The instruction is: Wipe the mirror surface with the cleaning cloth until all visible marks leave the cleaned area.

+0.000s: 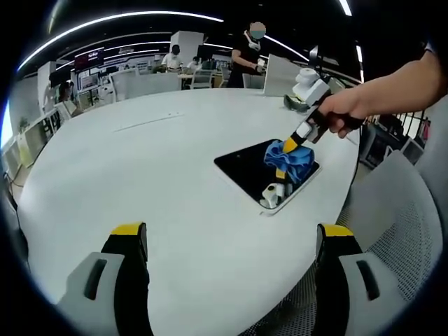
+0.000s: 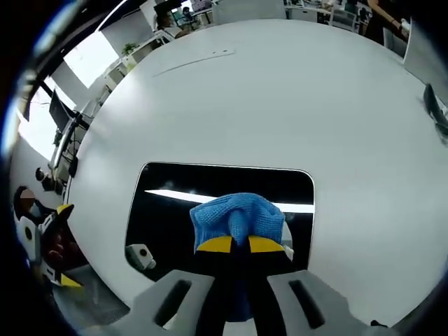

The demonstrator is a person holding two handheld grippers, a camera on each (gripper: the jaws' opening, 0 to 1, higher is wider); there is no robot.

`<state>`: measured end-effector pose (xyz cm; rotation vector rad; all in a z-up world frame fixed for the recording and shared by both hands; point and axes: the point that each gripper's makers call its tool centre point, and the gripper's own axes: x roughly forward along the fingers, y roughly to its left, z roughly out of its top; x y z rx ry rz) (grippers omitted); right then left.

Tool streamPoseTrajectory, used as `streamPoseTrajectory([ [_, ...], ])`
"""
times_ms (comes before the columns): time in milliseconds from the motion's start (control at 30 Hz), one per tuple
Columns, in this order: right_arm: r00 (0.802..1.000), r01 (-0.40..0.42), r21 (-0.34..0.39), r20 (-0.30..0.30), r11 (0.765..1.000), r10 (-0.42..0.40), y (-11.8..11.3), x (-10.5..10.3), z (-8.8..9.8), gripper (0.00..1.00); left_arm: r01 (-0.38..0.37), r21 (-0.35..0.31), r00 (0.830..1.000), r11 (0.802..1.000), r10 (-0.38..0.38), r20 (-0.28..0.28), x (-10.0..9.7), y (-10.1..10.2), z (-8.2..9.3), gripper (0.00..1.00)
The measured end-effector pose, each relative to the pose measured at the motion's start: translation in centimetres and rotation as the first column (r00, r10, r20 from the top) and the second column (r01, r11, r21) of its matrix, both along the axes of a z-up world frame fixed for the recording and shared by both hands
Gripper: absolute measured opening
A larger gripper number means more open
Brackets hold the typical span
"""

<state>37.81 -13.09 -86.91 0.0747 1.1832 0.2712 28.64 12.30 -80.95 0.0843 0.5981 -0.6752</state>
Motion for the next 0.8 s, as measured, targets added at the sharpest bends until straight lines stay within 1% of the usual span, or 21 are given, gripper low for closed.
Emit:
streamPoseTrajectory([
  [367,1.0,0.006,-0.006,-0.001,1.0,-0.007,-1.2,0.1,0.0,0.01,-0.002,-0.004,1.0,1.0,0.002,0.0,0.0,0.0,0.1,0.99],
  [633,1.0,0.022,-0.016,-0.003,1.0,-0.022,-2.6,0.1,0.0,0.01,-0.014,-0.009,1.0,1.0,0.014,0.008,0.2,0.2,0.3,0.99],
  [700,1.0,0.03,-0.014,-0.004,0.999,-0.03,-3.1,0.1,0.0,0.01,-0.014,-0.012,1.0,1.0,0.014,0.013,0.2,0.1,0.4,0.99],
  [800,0.999,0.038,-0.017,-0.005,0.999,-0.038,-3.8,-0.1,0.0,0.01,-0.013,-0.023,0.999,1.0,0.014,0.034,0.3,0.1,1.0,0.99],
])
